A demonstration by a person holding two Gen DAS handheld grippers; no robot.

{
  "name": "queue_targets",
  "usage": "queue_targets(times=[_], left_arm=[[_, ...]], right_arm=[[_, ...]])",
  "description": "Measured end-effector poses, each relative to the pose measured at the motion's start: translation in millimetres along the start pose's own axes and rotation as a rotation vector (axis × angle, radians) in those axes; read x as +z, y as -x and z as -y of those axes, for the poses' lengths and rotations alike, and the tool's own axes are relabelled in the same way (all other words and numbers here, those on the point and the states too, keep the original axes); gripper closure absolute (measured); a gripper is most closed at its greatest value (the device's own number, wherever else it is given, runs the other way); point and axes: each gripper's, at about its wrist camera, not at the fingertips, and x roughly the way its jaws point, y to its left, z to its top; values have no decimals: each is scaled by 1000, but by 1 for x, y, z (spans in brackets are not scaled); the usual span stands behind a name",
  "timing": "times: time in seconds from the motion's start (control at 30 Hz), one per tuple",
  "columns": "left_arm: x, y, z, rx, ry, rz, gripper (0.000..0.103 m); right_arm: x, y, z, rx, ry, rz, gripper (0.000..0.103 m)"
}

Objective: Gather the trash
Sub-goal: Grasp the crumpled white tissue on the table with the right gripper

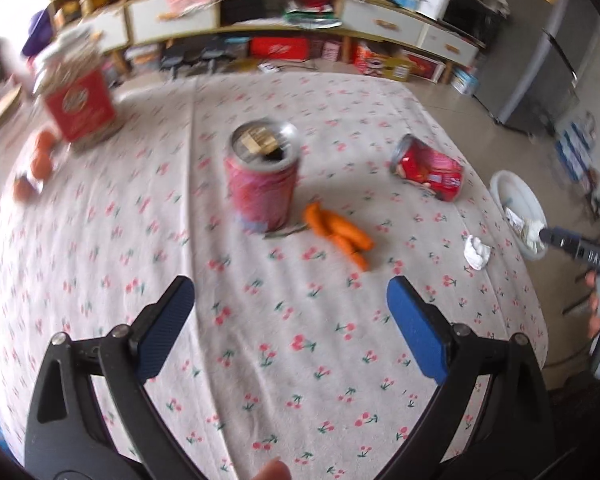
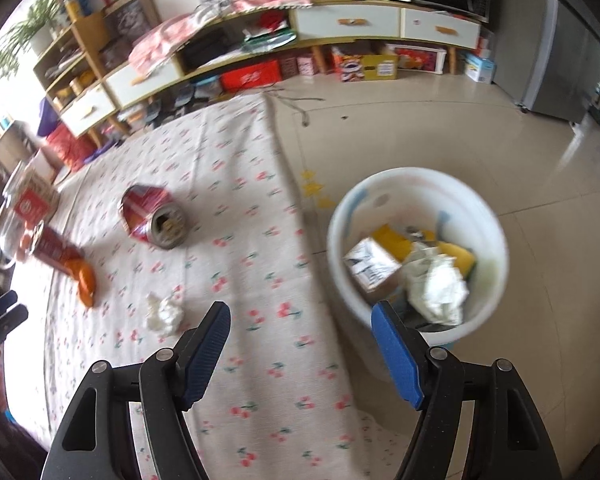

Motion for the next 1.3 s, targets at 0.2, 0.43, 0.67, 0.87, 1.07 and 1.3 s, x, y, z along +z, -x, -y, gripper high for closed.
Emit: queue_targets(times=[0.2,0.43,0.67,0.87,1.07,1.3], left_arm=[[-16,1,-12,10,44,0,6],[-18,1,-25,10,73,-5,6],[-17,-3,-27,0,83,-17,6],[-17,-9,-22,31,71,-29,6],[-17,-14,-11,8,53,-35,6],[-11,-24,18,-40,25,-6,17]], right_arm=[[-8,-17,-44,48,91,-47,29],[-14,-39,-81,68,175,-85,29],[-14,-58,-103,65,226,-104,30],[-13,-67,-116,60,274,-109,61],[-11,-63,-120,62,301,-75,76],[-8,-51,-113,70,297,-48,79]])
